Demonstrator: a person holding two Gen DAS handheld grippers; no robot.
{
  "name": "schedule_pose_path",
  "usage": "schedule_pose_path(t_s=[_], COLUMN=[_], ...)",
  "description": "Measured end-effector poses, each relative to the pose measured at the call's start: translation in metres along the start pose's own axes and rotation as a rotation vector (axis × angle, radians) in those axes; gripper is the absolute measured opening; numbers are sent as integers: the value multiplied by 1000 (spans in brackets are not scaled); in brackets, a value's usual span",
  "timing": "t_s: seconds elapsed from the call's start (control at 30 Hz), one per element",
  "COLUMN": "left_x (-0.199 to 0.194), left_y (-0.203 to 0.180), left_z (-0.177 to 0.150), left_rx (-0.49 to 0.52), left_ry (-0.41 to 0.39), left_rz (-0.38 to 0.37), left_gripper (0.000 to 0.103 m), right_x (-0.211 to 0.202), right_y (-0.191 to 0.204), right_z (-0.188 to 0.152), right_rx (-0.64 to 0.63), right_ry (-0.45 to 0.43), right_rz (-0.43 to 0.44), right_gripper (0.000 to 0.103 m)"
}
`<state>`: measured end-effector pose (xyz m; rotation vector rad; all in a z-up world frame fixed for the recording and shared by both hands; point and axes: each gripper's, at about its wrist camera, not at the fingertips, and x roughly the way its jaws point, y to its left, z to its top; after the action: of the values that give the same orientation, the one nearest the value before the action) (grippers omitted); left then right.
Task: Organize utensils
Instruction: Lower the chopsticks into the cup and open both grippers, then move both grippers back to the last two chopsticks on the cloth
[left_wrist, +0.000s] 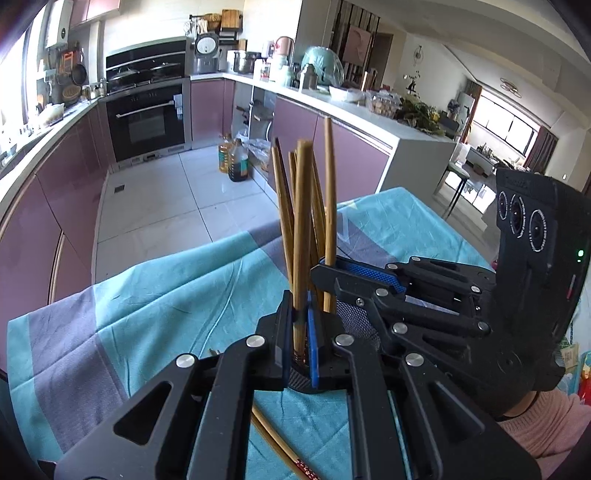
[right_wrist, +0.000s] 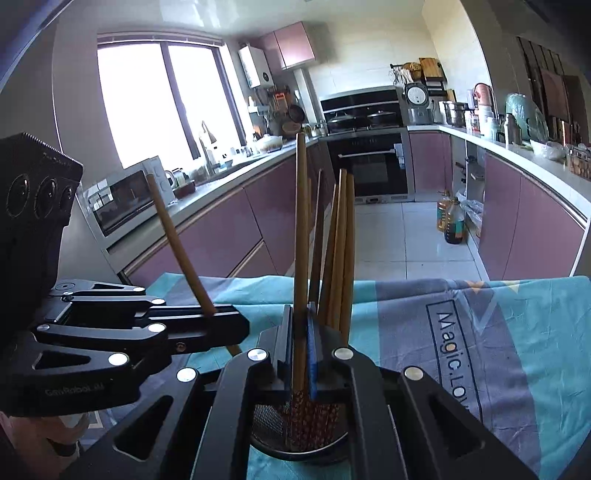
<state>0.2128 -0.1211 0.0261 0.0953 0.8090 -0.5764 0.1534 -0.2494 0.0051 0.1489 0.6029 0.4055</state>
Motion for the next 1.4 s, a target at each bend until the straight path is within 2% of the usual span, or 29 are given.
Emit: schedule_pose_path(t_s=[0.13, 0.23, 0.5, 0.57, 0.83, 0.97, 1.0, 1.03, 1.1, 1.17, 1.4], left_x=[13, 17, 4, -3, -39, -54, -57, -59, -64, -66, -68], left_y=[5, 6, 17, 19, 27, 35, 36, 38, 43, 45, 47], left_z=[2, 3, -8, -15, -50, -71, -76, -81, -93, -104, -136], left_rx=[-10, -15, -61, -74, -110, -135, -142, -149, -166, -179, -195], left_ry=[15, 2, -53, -78, -178, -210, -213, -217, -225, -227, -217], left_rz=[8, 12, 19, 26, 99, 146, 157, 169, 213, 240, 305], left_gripper=[8, 13, 19, 24, 40, 57, 60, 65, 68, 78, 91], right_x=[4, 3, -6, -10, -37, -56, -59, -61, -62, -57, -21], right_y=[-2, -3, -5, -3, 11, 26, 30, 33, 39, 43, 49], right_z=[-2, -3, -5, -6, -15, -23, -27, -31, -42, -52, -90], right_rx=[6, 11, 10, 6, -38, -89, -106, -119, -148, -154, -121], right_ry=[15, 15, 0, -5, -52, -75, -72, -65, -36, 1, 179], right_rz=[-15, -14, -8, -2, 48, 81, 93, 104, 129, 134, 141], right_gripper=[9, 10, 15, 15, 27, 36, 40, 45, 47, 47, 47])
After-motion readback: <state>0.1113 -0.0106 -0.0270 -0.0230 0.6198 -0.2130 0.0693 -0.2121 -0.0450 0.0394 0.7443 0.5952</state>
